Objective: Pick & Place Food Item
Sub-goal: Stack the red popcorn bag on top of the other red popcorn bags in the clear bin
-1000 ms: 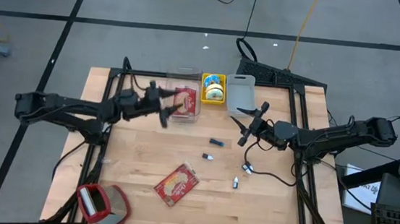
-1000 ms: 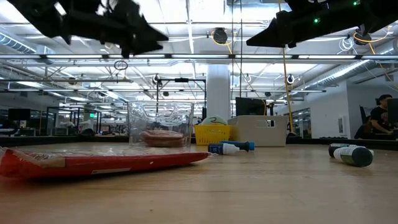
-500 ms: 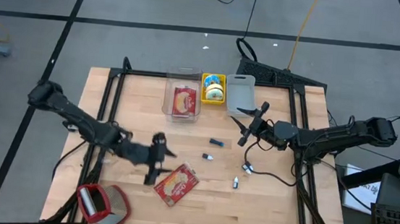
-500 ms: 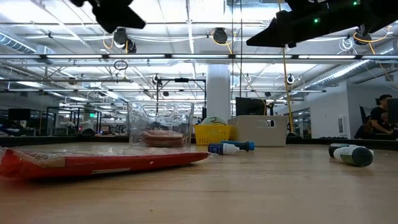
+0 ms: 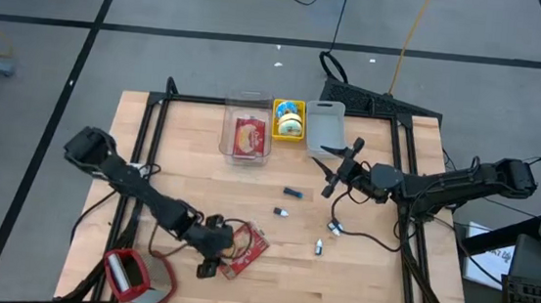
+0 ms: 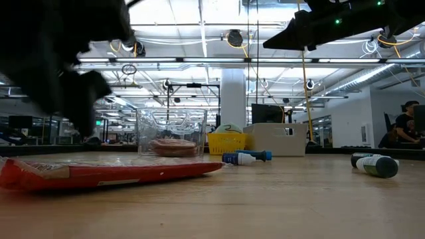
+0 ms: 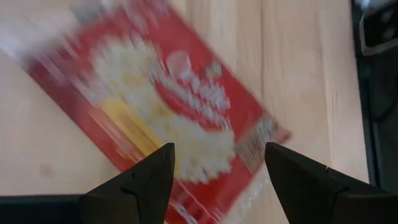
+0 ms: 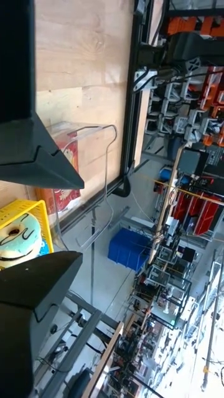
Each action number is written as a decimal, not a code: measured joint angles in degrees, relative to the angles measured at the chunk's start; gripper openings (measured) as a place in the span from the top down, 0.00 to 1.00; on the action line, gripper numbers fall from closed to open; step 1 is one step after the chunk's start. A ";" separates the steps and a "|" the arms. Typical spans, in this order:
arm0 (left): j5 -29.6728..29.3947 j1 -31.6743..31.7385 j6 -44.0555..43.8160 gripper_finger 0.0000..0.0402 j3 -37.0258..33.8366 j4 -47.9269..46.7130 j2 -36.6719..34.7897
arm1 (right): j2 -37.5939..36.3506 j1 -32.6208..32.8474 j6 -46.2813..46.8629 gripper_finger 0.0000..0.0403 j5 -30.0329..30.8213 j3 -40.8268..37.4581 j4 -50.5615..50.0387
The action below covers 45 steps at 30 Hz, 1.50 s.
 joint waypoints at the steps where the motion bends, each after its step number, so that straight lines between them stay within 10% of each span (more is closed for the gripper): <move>1: 1.52 -0.09 -1.26 0.37 0.00 0.07 0.99 | 0.00 0.00 0.39 0.60 0.00 0.00 0.02; 9: 7.25 0.21 -8.22 0.37 0.15 -3.51 4.10 | 0.00 -0.01 0.59 0.60 0.00 0.00 0.02; 29: -17.82 10.08 5.27 0.43 -0.11 -20.81 -5.67 | 0.00 -0.02 0.54 0.60 0.00 0.00 0.04; 45: -14.11 1.66 8.44 0.64 -0.09 -17.54 -6.32 | 0.00 -0.02 0.26 0.60 0.02 0.00 -0.04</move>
